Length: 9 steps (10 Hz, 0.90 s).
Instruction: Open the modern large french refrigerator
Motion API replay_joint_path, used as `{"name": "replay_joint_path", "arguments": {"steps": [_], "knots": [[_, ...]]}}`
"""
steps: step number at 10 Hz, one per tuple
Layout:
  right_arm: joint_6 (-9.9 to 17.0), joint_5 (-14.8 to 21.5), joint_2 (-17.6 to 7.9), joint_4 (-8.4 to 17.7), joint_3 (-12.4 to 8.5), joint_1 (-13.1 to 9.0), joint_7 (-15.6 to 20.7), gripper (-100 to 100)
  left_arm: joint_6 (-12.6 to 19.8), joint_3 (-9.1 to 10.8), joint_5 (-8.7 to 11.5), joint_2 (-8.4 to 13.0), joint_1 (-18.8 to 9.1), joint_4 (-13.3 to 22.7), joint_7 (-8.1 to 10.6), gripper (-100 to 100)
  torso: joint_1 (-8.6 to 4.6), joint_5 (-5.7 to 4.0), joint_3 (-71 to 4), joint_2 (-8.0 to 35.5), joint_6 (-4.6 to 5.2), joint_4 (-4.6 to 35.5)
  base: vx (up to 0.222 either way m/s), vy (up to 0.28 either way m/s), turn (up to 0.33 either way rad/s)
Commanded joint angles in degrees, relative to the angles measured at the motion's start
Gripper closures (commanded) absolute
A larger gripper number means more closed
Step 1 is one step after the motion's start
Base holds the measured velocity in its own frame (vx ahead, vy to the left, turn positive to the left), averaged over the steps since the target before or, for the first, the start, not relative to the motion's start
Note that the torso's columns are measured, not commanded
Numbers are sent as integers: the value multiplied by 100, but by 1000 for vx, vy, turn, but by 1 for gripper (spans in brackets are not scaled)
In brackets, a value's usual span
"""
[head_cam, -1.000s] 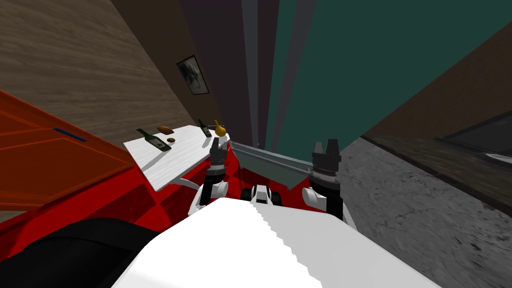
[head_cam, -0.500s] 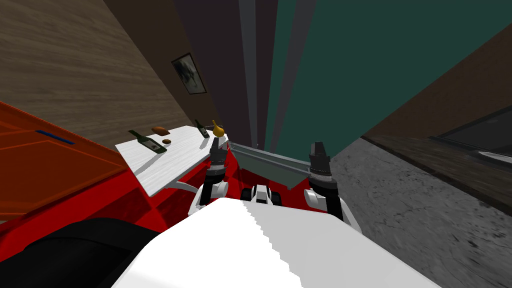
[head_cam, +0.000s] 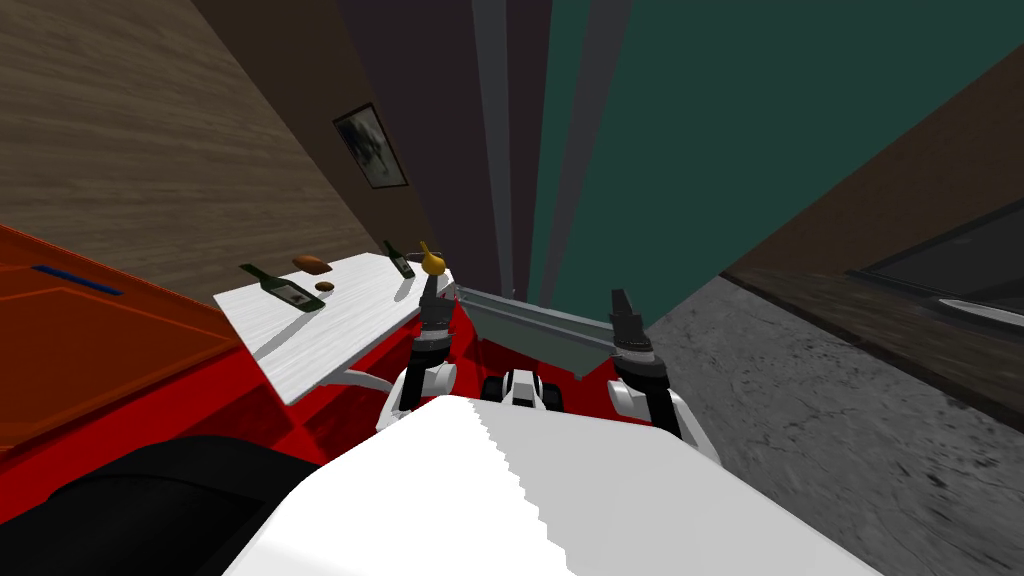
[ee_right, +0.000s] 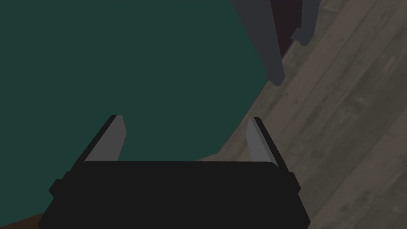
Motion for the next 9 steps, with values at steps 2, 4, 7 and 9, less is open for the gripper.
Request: {"name": "replay_joint_path", "arguments": {"steps": [2,4,7,9], "knots": [[-75,120,-92,187,31,-53,445,-100,0,0,0,0,0,0,0,0,0,0,-1,-1,0,0,20,11,-36],[-126,203,-137,305,55,-75,717,-100,0,0,0,0,0,0,0,0,-2,-1,-1,-2,0,-1,25,8,-40],[-229,370,-193,548,104,-121,1210,-100,0,0,0,0,0,0,0,0,1,0,-1,0,-1,0,28,13,-46],[-278,453,-207,672,128,-145,1486,-100,0,0,0,0,0,0,0,0,-1,0,1,2,-1,1,23,14,-32]]}}
